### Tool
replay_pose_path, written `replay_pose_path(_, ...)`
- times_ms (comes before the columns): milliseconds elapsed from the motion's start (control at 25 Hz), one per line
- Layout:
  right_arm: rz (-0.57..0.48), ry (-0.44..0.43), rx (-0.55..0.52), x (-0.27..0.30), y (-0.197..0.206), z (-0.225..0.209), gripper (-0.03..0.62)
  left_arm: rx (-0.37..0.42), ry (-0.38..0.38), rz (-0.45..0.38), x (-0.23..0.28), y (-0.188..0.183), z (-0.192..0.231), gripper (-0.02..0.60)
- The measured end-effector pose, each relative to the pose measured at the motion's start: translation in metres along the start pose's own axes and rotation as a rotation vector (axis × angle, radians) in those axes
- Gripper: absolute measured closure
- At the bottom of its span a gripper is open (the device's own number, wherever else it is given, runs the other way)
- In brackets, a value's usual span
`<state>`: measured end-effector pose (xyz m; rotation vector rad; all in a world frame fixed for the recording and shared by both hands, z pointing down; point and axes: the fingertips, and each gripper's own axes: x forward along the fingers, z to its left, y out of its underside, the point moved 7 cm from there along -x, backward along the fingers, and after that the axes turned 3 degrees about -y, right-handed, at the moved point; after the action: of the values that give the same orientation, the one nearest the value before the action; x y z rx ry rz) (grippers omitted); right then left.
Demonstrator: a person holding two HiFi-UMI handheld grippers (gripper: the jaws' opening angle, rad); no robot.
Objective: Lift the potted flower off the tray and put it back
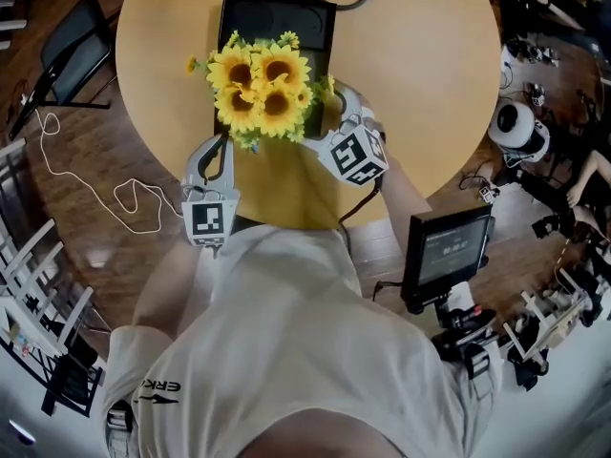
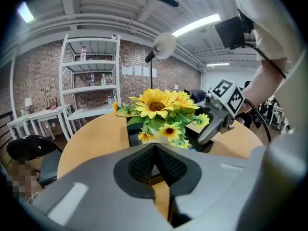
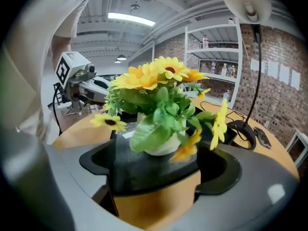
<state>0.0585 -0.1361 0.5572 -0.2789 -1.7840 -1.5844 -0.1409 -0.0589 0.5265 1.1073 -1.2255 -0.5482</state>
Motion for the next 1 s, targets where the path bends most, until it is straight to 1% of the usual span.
replay_pose_path(160,0.027,-0.07,-0.081,0.015,-0.015,-0.008,-0.001,0.002,-0.001,0.006,0.0,-0.001,0.003,0.58)
replay_pose_path(320,0.058,-0.15,-0.148,0.043,-0.022,-0.011,-0.006,0.0,-0.006,0.017,0.008,0.005,0.012,0.58)
replay_pose_path(480,0.066,-0.183,-0.194,0.057,-0.035,-0.014,-0.007,0.003,-0.009,0.023,0.011,0.006,0.018,0.58)
replay_pose_path(640,0.055,-0.19,-0.207,0.066,-0.04,-0.016,-0.007,-0.012,-0.012,0.037,0.012,0.008,0.02,0.58)
replay_pose_path(720,0.047,-0.179,-0.211,0.067,-0.04,-0.016,-0.007,-0.025,-0.015,0.045,0.012,0.007,0.019,0.58)
replay_pose_path(800,0.057,-0.161,-0.221,0.067,-0.038,-0.016,-0.006,-0.015,-0.017,0.035,0.011,0.005,0.017,0.58)
replay_pose_path(840,0.067,-0.15,-0.229,0.066,-0.036,-0.016,0.004,-0.006,-0.018,0.027,0.012,0.004,0.017,0.58)
replay_pose_path(920,0.077,-0.13,-0.243,0.067,-0.035,-0.018,0.053,-0.001,-0.018,0.022,0.013,0.003,0.017,0.58)
replay_pose_path(1000,0.077,-0.121,-0.255,0.068,-0.034,-0.018,0.06,-0.012,-0.019,0.029,0.014,0.004,0.017,0.58)
